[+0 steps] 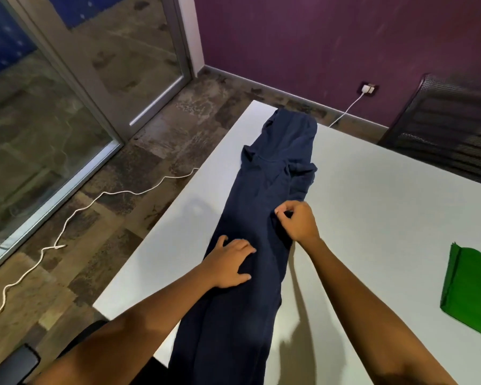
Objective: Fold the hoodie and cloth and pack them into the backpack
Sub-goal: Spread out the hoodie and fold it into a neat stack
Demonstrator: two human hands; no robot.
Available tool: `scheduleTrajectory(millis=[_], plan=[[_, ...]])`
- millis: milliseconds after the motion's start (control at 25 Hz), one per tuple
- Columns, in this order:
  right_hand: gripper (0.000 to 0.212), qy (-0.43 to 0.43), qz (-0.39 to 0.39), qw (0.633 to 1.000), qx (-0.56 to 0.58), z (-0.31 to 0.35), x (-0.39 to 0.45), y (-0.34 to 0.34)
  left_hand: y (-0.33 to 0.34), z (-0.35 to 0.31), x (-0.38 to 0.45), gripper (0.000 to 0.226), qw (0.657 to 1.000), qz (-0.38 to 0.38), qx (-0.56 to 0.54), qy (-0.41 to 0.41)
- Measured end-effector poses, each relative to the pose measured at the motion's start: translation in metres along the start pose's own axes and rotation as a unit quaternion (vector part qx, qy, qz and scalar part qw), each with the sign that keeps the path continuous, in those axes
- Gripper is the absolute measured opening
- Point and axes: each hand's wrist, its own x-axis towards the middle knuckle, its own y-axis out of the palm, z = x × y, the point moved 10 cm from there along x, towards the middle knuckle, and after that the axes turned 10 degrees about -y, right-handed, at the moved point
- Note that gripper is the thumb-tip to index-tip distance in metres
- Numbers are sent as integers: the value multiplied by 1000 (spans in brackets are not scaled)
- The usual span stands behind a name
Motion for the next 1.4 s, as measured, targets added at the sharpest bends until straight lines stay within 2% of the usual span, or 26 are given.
scheduleTrajectory(millis=[120,200,400,560,640,800,880,960,1080,1160,1320,1400], plan=[[12,-2,-72,997,30,2,58,-31,-29,-2,53,82,998,-11,40,41],[13,3,-116,993,39,-2,91,-51,-38,1,90,90,996,10,63,55],[12,94,-208,970,83,-39,149,-82,-28,5,154,120,977,85,159,113],[19,162,-177,968,80,-74,196,-77,-29,17,190,137,981,125,108,104],[31,198,-155,965,75,-100,213,-69,-23,19,197,137,980,146,81,111],[78,269,-140,947,109,-142,237,-60,-19,19,197,137,979,153,53,122],[93,302,-148,924,181,-154,251,-55,-18,19,197,137,979,155,49,118],[98,304,-158,895,284,-161,272,-45,-16,19,198,136,979,162,52,113],[101,310,-165,866,356,-169,298,-39,-15,20,199,137,978,172,57,103],[95,314,-138,855,390,-158,310,-38,-15,21,200,138,978,172,60,98],[60,289,-48,862,414,-112,327,-43,-16,19,199,137,979,170,61,96],[48,272,-46,876,397,-86,333,-53,-17,20,198,137,980,168,56,95]])
